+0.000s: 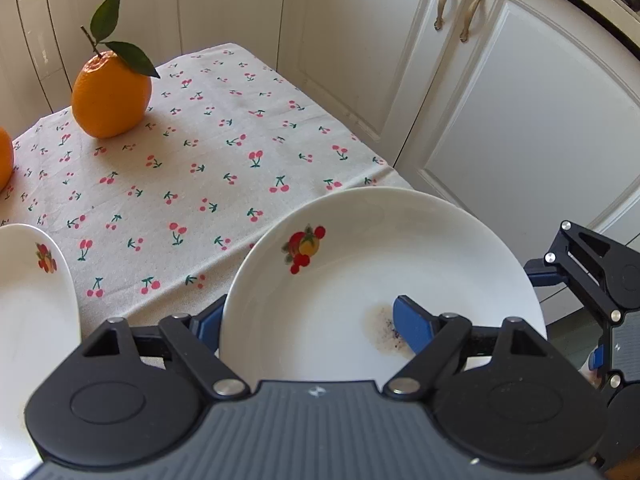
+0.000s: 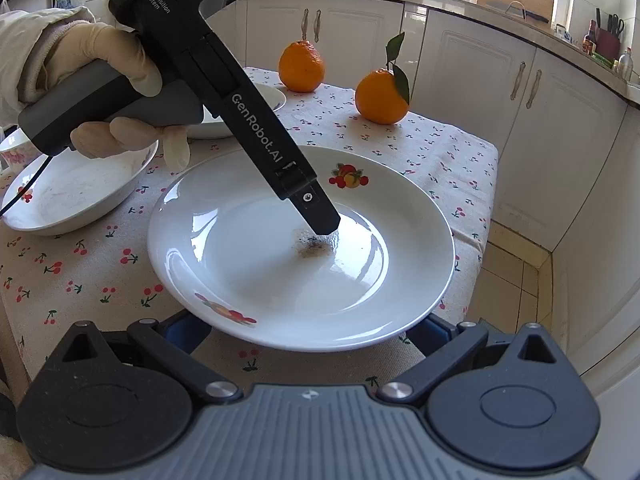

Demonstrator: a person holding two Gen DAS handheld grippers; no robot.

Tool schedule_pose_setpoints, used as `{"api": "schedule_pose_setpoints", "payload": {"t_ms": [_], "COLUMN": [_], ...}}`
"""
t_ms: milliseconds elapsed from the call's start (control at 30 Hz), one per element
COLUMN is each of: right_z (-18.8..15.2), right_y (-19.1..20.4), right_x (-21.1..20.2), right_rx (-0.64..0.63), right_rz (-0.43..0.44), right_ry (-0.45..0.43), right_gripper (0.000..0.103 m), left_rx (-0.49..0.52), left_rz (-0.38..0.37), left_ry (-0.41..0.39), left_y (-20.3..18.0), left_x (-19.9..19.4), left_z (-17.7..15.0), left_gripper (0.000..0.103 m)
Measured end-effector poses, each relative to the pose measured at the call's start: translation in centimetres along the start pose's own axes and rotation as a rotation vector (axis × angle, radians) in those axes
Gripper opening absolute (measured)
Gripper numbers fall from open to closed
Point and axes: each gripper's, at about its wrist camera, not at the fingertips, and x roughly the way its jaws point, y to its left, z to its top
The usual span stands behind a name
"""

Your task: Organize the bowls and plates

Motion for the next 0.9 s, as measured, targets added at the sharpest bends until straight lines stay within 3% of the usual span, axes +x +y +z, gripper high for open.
{"api": "schedule_pose_setpoints", "payload": {"t_ms": [633,900], "right_z": [0.1,-0.6], "right_y": [-1.1,-0.5], "right_x": [1.2,-0.1], "right_rx": [0.017,0.037], "right_rz": [-0.014,-0.025], "right_ry": [0.009,0.024], "right_gripper": [0.103,0.103], "left_rx": [-0.003,-0.004], "left_rz": [0.016,0.037], "left_ry": [-0.015,-0.054], "left_y": [0.6,0.1], "left_x": [1.3,-1.3], "left_z": [0.5,-0.2], "left_gripper": [0.084,0.085]}}
